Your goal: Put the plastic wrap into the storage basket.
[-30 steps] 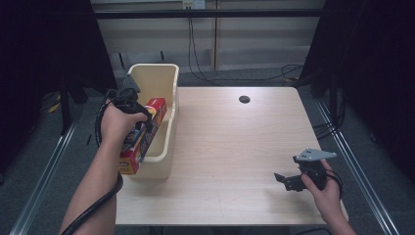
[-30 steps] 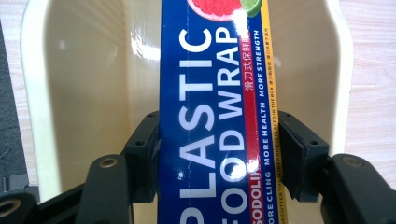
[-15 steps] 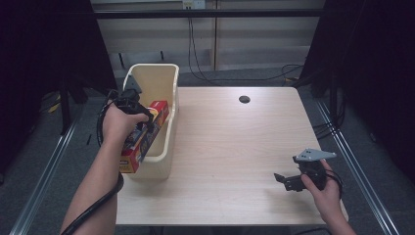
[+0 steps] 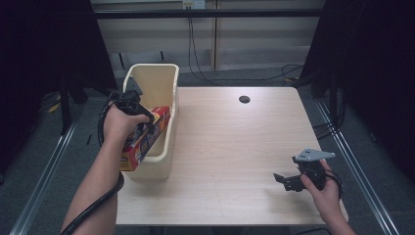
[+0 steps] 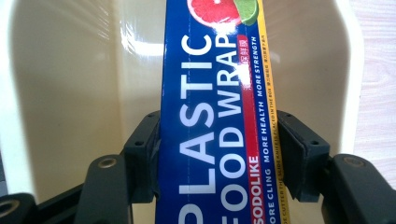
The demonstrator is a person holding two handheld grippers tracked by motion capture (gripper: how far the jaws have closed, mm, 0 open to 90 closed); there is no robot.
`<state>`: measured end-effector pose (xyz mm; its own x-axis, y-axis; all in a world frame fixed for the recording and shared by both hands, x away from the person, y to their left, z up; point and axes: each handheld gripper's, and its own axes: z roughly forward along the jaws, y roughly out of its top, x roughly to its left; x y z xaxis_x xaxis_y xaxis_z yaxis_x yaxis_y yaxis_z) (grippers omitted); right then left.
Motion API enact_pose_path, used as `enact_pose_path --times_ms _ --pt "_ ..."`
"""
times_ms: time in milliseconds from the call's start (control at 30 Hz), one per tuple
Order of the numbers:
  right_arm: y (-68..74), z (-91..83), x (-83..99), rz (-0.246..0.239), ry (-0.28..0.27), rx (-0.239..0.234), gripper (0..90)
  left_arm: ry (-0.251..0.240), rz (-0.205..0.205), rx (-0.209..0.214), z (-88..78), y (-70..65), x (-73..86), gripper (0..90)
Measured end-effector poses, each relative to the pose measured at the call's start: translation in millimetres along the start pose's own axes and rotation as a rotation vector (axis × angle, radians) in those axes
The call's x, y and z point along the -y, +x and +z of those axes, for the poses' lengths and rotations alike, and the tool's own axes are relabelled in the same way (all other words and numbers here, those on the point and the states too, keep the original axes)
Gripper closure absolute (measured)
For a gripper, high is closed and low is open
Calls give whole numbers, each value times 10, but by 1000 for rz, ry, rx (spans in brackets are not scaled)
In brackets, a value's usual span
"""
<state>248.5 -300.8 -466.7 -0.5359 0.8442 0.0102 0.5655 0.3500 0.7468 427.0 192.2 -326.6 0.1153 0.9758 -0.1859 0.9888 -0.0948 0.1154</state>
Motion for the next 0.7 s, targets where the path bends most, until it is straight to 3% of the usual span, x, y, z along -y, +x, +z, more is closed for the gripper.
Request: enact_pose_path --times_ms 700 --pt "7 13 -10 -8 -1 -8 29 24 -23 15 46 46 -25 395"
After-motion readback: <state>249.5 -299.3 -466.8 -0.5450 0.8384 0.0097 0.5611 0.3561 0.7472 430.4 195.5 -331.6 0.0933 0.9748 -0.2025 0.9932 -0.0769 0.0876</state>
